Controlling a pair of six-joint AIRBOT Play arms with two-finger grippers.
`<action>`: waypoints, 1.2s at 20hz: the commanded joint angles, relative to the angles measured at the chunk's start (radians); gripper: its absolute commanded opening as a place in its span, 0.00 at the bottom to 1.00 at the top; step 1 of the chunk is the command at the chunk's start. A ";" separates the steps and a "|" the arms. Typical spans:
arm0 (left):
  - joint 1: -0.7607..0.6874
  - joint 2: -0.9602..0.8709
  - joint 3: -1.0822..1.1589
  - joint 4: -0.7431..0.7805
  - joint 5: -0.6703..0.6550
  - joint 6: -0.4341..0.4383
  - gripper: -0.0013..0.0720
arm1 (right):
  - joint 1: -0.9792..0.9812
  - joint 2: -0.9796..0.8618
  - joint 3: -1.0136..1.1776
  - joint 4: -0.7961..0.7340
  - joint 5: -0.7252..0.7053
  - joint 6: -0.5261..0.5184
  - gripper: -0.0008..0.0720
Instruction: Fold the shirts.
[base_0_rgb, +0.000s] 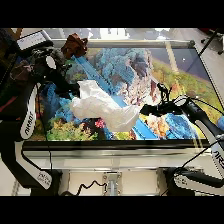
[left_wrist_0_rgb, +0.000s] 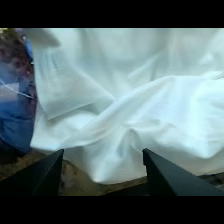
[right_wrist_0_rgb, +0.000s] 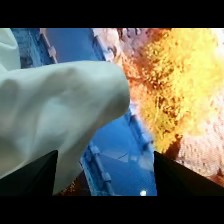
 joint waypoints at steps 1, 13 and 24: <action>0.026 -0.018 0.000 0.128 -0.062 -0.013 0.82 | -0.002 -0.040 0.001 -0.003 0.010 0.010 0.93; 0.204 -0.042 -0.146 -0.112 0.040 0.032 0.81 | -0.072 -0.040 0.000 0.005 0.024 0.010 0.93; 0.204 -0.080 -0.146 -0.397 0.120 0.103 0.81 | -0.072 -0.040 0.000 0.005 0.031 0.010 0.93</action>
